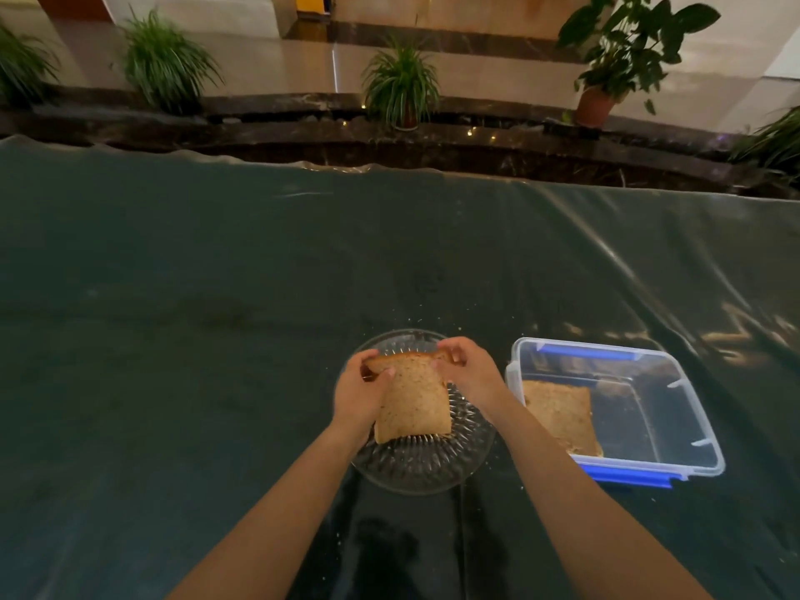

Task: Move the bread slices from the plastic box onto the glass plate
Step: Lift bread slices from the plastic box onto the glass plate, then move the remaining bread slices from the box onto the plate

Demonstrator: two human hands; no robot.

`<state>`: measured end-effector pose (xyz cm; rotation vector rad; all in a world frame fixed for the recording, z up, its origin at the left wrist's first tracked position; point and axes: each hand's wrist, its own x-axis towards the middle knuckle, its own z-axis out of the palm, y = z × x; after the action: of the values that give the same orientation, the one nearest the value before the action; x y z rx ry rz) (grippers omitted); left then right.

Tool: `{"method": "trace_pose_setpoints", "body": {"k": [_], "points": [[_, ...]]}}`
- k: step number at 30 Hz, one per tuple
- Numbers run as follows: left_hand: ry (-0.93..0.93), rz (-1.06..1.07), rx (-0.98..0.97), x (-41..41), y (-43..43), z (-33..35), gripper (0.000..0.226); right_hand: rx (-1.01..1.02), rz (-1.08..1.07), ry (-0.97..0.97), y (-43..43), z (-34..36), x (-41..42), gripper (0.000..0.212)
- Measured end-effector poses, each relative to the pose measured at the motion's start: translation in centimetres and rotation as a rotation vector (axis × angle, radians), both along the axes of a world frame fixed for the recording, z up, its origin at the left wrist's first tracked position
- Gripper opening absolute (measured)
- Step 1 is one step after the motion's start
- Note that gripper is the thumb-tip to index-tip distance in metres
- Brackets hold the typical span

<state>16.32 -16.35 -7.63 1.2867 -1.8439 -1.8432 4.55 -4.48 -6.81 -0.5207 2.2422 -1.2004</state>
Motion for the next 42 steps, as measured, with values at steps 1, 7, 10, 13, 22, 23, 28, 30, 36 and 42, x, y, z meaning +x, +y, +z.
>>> {"method": "trace_pose_setpoints", "body": {"k": [1,7,10,13,22,23,28,30,36,42], "points": [[-0.034,0.016,-0.012,-0.5,-0.2,-0.5,0.042,0.019,-0.015,0.011,-0.6,-0.6,-0.3,0.030],[-0.178,0.013,-0.065,-3.7,-1.6,-2.1,0.052,0.117,-0.136,0.054,-3.0,-3.4,-2.0,0.035],[-0.231,-0.032,-0.082,-4.5,-1.9,-2.3,0.057,0.136,-0.155,0.053,-3.6,-4.0,-2.5,0.038],[-0.303,-0.118,-0.105,-4.5,-2.0,-2.3,0.061,0.179,-0.104,0.055,-3.3,-4.2,-2.7,0.036],[-0.358,-0.237,-0.275,-4.3,-2.2,-0.6,0.059,0.228,-0.033,0.070,-0.8,-1.5,-5.1,0.038],[-0.358,-0.251,-0.316,-4.5,-2.1,-0.1,0.058,0.223,-0.041,0.080,-0.4,-0.9,-5.4,0.037],[-0.364,-0.319,-0.509,-5.2,-0.9,3.0,0.051,0.184,-0.029,0.129,1.9,2.4,-7.0,0.038],[-0.357,-0.332,-0.544,-5.7,0.0,4.4,0.049,0.175,0.018,0.106,3.1,3.9,-7.5,0.039],[-0.348,-0.448,-0.514,-8.3,4.7,8.8,0.036,0.145,0.109,-0.070,8.0,7.9,-9.1,0.037],[-0.318,-0.480,-0.247,-12.1,10.6,11.3,0.022,0.263,0.169,-0.069,13.1,9.1,-11.6,0.023]]}}
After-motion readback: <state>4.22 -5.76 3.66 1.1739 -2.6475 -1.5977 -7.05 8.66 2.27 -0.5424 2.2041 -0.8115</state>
